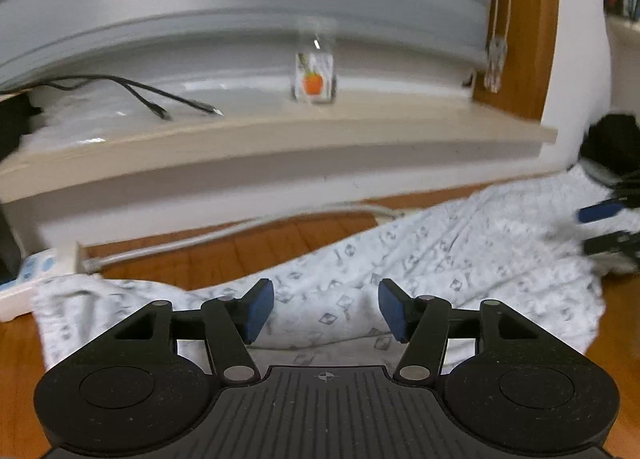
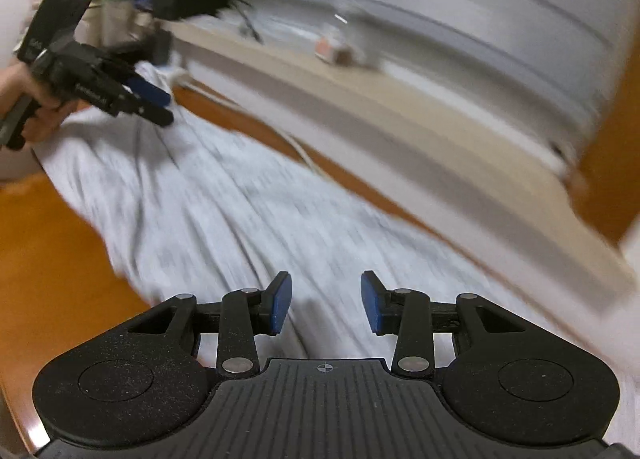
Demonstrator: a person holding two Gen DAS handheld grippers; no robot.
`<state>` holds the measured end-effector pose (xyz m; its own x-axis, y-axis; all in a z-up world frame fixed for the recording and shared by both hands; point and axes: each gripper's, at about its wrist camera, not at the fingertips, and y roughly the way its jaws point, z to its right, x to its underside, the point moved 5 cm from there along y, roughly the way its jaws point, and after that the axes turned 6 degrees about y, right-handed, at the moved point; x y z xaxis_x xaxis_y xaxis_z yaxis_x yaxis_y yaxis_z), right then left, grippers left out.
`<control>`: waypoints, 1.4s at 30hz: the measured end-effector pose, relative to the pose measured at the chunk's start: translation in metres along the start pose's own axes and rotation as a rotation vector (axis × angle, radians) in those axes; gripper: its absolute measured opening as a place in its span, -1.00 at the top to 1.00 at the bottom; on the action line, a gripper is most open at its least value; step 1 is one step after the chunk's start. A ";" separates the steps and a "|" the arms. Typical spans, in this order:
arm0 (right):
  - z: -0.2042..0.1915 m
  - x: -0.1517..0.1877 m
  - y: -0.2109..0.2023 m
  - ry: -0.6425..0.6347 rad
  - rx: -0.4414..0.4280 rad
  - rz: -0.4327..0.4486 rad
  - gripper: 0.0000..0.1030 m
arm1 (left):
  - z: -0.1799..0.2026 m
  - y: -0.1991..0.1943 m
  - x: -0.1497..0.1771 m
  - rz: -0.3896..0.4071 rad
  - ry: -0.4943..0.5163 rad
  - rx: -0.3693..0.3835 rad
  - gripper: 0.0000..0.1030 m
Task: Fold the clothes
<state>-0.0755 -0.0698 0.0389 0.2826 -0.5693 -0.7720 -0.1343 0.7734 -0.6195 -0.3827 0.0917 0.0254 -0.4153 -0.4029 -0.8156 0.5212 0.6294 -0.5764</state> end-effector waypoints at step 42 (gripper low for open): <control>0.154 -0.024 0.018 -0.049 0.585 0.134 0.98 | -0.017 0.004 0.025 0.056 -0.115 0.003 -0.22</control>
<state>0.0616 0.0007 0.0679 0.3442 -0.4537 -0.8220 0.3694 0.8703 -0.3257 -0.4040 0.0954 0.0040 -0.2972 -0.4407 -0.8470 0.5433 0.6515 -0.5296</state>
